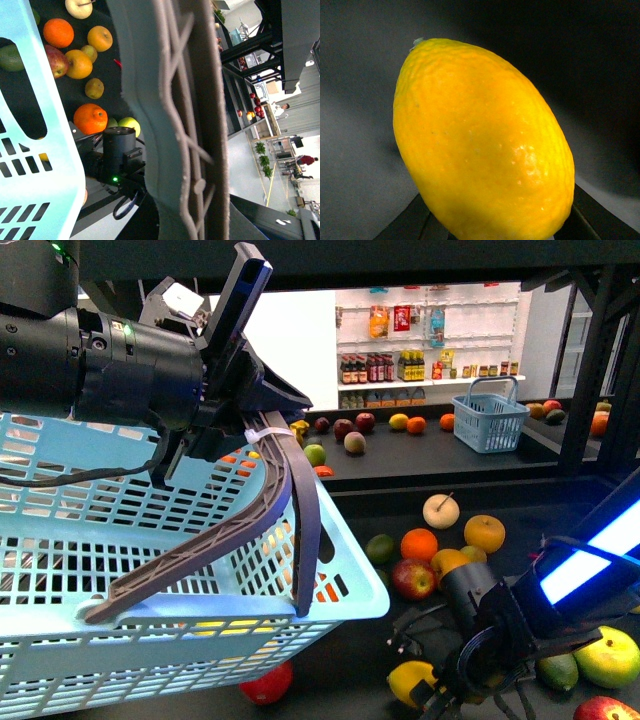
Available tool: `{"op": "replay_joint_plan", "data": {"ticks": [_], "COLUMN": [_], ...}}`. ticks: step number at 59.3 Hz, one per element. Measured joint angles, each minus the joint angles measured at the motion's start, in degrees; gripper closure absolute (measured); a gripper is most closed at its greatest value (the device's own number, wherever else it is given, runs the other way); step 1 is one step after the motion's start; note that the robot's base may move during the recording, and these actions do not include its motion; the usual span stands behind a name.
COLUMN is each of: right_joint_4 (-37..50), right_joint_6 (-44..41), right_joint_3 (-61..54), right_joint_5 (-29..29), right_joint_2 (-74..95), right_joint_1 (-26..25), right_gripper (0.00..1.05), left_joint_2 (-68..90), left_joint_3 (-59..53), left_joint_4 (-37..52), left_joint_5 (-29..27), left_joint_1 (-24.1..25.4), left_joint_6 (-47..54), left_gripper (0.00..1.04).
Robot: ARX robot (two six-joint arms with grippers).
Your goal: Pick lemon from shelf
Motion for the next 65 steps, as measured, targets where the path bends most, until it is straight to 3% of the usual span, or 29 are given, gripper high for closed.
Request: {"op": "replay_joint_plan", "data": {"ticks": [19,38,52,65], "right_joint_4": [12.09,20.5,21.4,20.7], "right_joint_6": [3.02,6.95,9.55,9.53], "right_joint_3": [-14.69,-31.28,-36.68,-38.95], "right_joint_5": [-4.92,-14.69,-20.15,-21.38], "right_joint_2": [-17.27,-35.69,-46.75,-48.5], "right_joint_1": [-3.04,-8.07,-5.38,-1.55], "right_gripper": [0.6,0.6,0.6,0.61], "left_joint_2": [0.0,0.0,0.0,0.0], "left_joint_3": [0.0,0.0,0.0,0.0], "left_joint_4": [0.0,0.0,0.0,0.0], "left_joint_5": [-0.02,0.0,-0.02,-0.02], "left_joint_1": [0.0,0.0,0.0,0.0], "left_joint_6": [0.0,0.0,0.0,-0.02], "left_gripper": [0.97,0.97,0.97,0.97]}}
